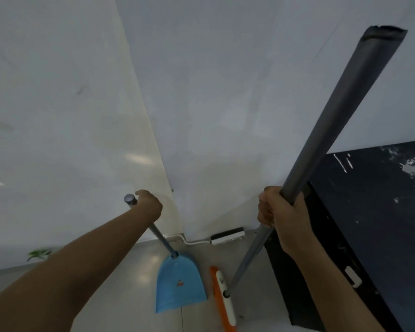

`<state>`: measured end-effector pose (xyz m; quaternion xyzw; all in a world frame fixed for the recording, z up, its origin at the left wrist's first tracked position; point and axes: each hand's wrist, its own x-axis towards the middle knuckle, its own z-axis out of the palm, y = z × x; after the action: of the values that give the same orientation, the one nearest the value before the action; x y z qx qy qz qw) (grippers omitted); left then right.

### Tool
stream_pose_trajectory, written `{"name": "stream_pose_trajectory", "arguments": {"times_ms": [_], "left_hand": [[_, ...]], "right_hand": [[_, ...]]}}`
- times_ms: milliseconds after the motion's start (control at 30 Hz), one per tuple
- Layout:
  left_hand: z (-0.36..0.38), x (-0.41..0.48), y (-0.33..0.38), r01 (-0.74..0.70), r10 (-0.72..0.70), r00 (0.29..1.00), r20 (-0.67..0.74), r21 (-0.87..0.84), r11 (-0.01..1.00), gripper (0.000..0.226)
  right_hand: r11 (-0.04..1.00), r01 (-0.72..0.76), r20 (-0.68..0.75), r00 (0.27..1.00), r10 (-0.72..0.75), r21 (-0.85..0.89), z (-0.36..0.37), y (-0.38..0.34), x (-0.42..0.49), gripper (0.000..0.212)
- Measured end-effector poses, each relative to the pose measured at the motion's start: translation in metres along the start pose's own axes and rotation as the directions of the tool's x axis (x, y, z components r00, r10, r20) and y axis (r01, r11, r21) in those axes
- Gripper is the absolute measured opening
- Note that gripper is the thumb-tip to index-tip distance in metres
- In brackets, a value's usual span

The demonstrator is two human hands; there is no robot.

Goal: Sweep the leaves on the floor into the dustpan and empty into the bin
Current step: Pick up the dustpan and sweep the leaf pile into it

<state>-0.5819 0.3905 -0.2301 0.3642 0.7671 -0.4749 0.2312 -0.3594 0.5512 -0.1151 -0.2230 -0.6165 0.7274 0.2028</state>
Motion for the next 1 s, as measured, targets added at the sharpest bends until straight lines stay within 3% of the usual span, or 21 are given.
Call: {"name": "stream_pose_trajectory", "arguments": {"times_ms": [100,400,533,667,800,933,1000], "left_hand": [[0.007,-0.005,-0.002,0.029,-0.024,0.997,0.067,-0.063,0.998,0.031],[0.036,-0.053,0.011,0.055,-0.01,0.991,0.131,-0.342,0.938,0.031],[0.059,-0.09,0.025,0.061,0.033,0.986,0.164,-0.536,0.842,0.031],[0.093,-0.124,0.045,0.23,0.041,0.916,0.4,-0.605,0.762,0.037],[0.132,-0.15,0.06,0.21,-0.004,0.959,0.283,-0.703,0.679,0.044],[0.174,-0.179,0.063,0.275,-0.014,0.948,0.317,-0.798,0.537,0.045],[0.196,-0.197,0.064,0.255,0.031,0.949,0.315,-0.818,0.515,0.042]], "right_hand": [[1.0,0.007,0.032,0.999,-0.007,-0.013,0.001,0.0,0.003,0.041],[0.998,0.013,0.059,0.998,-0.009,-0.055,0.023,0.002,-0.003,0.037],[0.995,0.02,0.087,0.996,-0.011,-0.098,0.035,0.005,-0.019,0.025],[0.989,0.043,0.113,0.993,-0.027,-0.144,0.048,0.01,-0.044,0.028],[0.982,0.063,0.125,0.991,-0.041,-0.18,0.063,0.016,-0.075,0.023],[0.979,0.069,0.153,0.987,-0.039,-0.194,0.079,0.018,-0.114,0.017],[0.974,0.081,0.154,0.987,-0.049,-0.211,0.086,0.019,-0.135,0.02]]}}
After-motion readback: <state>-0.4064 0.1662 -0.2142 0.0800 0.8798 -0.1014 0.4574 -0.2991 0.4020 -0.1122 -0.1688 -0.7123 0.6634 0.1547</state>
